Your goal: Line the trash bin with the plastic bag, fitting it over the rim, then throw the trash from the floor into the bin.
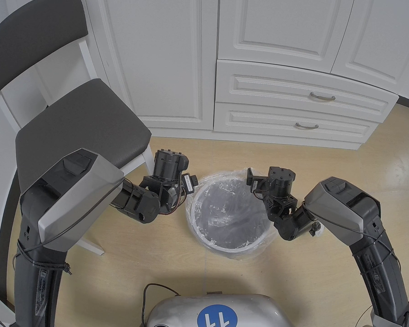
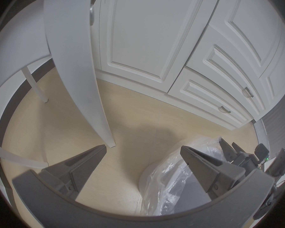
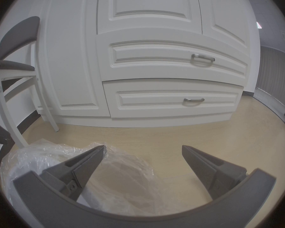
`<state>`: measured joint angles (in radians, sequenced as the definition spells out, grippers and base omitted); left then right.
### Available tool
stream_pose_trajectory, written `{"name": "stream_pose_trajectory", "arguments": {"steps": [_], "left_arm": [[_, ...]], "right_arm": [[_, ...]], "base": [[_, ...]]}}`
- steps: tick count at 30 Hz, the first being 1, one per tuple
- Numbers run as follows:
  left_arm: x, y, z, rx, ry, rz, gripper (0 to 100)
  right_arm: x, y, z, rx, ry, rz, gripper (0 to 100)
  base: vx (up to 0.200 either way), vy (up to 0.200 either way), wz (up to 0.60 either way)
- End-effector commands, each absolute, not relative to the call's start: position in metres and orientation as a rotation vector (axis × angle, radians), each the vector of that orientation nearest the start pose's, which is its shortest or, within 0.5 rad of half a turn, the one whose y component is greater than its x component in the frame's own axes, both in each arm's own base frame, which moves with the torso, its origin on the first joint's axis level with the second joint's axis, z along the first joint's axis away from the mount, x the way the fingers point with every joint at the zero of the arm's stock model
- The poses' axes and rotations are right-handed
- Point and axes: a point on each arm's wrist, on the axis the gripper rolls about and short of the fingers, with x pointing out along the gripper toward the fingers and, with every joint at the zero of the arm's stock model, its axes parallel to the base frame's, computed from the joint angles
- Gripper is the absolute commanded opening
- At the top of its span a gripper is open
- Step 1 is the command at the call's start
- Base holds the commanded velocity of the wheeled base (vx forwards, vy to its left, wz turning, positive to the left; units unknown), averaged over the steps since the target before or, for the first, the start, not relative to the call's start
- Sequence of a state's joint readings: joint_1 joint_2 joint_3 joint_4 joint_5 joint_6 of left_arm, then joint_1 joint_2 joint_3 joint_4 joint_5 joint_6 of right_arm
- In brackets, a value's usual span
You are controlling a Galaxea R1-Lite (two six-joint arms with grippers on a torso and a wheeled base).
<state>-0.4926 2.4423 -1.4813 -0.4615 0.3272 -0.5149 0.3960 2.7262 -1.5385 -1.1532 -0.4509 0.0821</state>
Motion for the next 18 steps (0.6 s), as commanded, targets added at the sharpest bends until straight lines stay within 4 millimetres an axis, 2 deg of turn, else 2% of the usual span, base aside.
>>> {"name": "stream_pose_trajectory", "arguments": {"steps": [1, 8, 18], "left_arm": [[0.426, -0.22, 0.042, -0.3, 0.495, -0.038, 100], [0.421, -0.218, 0.037, -0.288, 0.521, -0.046, 100], [0.423, -0.216, 0.029, -0.3, 0.559, -0.077, 100]], "right_arm": [[0.475, 0.178, 0.005, 0.103, 0.041, -0.067, 100], [0.466, 0.164, 0.025, 0.203, 0.207, -0.02, 100], [0.472, 0.143, 0.015, 0.272, 0.381, -0.018, 100]], "base": [[0.0, 0.0, 0.0], [0.0, 0.0, 0.0], [0.0, 0.0, 0.0]]}}
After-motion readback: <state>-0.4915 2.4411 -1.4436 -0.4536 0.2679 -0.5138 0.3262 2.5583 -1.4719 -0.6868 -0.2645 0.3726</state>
